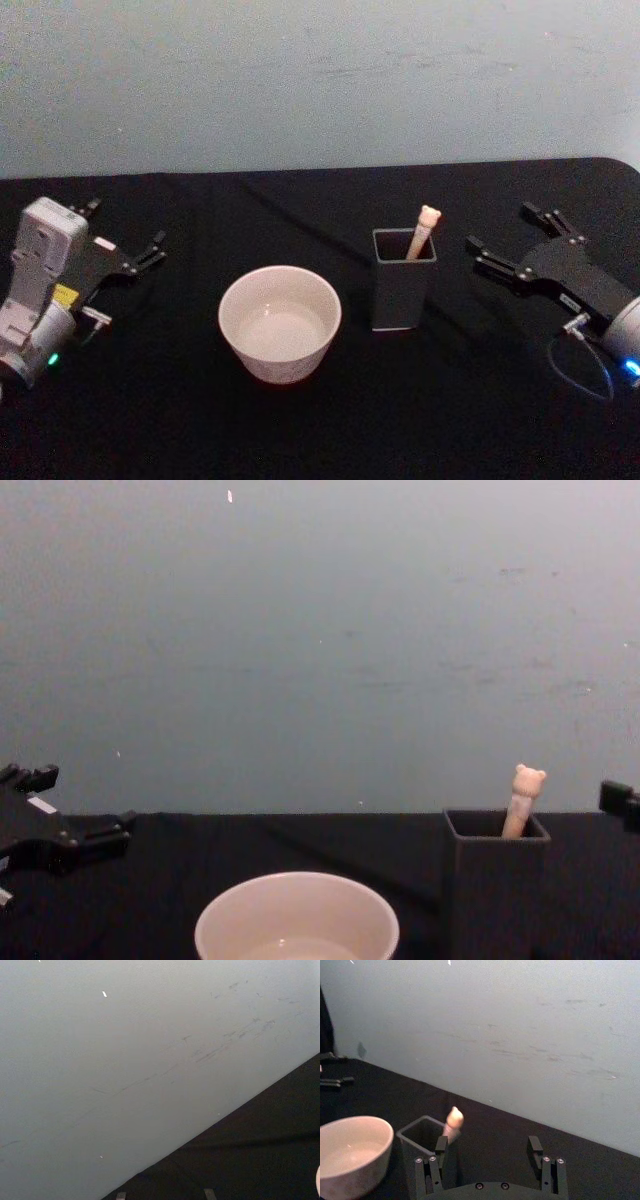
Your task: Pick up the stirring spoon with one hand, stir inside the cup, then place it back in its original position.
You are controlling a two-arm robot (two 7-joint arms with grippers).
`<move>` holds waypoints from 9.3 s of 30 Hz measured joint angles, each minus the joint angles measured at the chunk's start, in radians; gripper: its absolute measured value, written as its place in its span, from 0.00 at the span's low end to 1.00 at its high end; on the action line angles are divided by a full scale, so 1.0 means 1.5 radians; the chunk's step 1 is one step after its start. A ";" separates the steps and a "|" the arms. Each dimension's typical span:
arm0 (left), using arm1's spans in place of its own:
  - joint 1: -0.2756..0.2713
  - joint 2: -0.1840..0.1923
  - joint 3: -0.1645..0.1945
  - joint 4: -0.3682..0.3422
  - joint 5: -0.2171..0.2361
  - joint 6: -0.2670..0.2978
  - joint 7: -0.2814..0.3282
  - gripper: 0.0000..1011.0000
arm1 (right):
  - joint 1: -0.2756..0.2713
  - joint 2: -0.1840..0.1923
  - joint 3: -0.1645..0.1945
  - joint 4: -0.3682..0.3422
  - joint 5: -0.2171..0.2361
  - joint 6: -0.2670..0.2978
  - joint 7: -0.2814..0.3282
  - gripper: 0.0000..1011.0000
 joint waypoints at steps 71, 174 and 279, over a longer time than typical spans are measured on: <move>0.000 0.000 0.000 0.000 0.000 0.000 0.000 0.99 | 0.149 -0.128 -0.033 0.175 0.012 0.061 0.139 0.83; 0.000 0.000 0.000 0.000 0.000 0.000 0.000 0.99 | 0.218 -0.158 -0.045 0.109 0.116 0.040 0.181 0.22; 0.000 0.000 0.000 0.000 0.000 0.000 0.000 0.99 | 0.240 -0.172 -0.210 0.160 0.006 0.096 0.258 0.22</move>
